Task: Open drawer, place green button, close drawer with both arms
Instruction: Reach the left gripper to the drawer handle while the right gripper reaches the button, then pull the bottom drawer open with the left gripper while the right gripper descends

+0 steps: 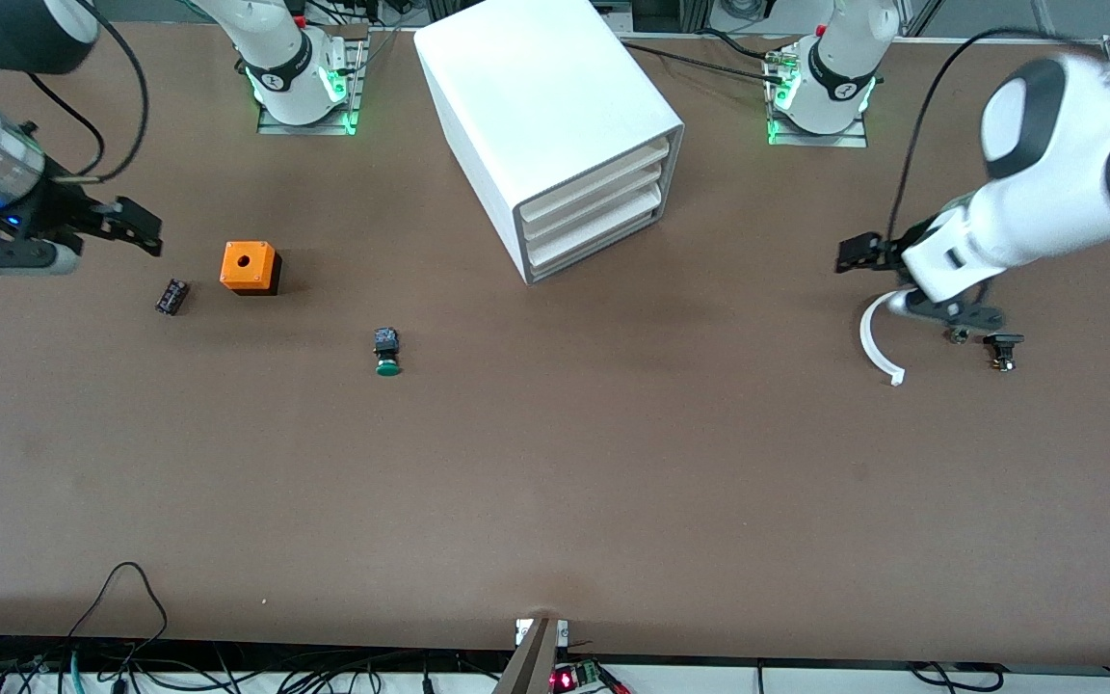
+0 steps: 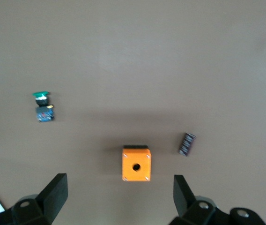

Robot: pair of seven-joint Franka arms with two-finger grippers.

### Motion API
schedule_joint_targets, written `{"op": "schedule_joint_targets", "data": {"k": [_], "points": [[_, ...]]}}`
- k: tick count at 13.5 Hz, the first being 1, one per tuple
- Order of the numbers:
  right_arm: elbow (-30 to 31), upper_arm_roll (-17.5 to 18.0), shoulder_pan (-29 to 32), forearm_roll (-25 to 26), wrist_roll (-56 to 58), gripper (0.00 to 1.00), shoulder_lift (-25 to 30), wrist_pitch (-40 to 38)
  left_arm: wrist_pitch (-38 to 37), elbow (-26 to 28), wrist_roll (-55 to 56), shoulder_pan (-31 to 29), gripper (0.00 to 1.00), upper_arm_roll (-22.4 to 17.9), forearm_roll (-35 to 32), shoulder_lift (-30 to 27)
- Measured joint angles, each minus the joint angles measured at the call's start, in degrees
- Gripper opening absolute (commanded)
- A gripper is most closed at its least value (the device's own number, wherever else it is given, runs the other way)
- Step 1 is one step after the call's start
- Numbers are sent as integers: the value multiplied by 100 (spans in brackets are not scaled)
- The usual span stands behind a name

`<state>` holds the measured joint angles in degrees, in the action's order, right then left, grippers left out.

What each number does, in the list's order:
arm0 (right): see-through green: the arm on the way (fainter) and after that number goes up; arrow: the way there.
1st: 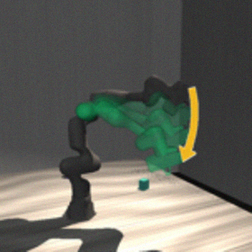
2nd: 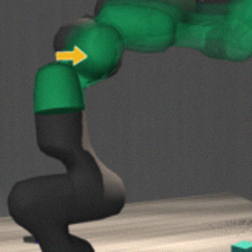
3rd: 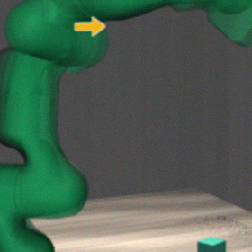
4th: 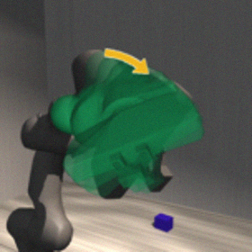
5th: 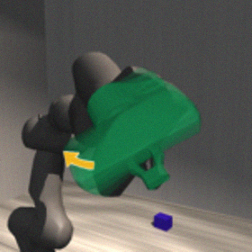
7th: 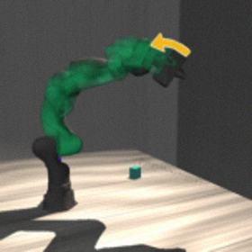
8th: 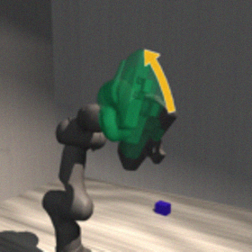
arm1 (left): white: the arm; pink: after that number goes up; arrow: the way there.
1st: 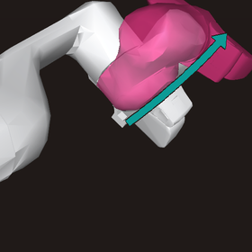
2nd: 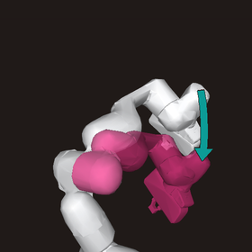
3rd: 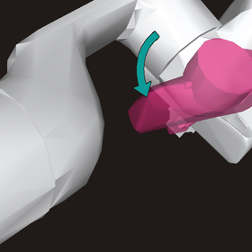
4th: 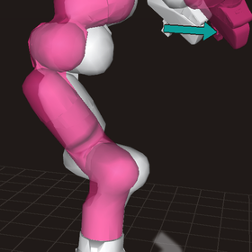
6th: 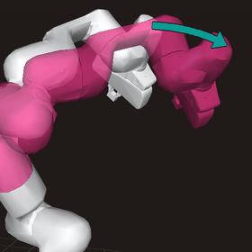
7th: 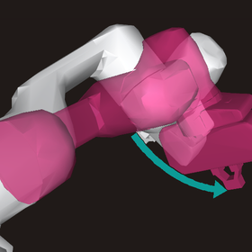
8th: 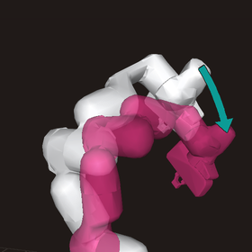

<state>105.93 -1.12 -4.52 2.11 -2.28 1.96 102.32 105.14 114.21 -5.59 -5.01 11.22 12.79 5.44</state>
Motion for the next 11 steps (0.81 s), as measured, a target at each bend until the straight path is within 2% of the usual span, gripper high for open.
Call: {"op": "schedule_joint_targets", "data": {"k": [2,6,11], "points": [[8,2,-53,-125,-10,100,-304,344,273,353,-78,50,100,100,594,526],[42,-42,-43,-147,-279,100,-1164,1084,341,797,-723,323,99,131,2408,1372],[43,-5,-316,-309,-401,100,-2036,2107,345,1022,-1229,974,92,170,3979,1968]]}}
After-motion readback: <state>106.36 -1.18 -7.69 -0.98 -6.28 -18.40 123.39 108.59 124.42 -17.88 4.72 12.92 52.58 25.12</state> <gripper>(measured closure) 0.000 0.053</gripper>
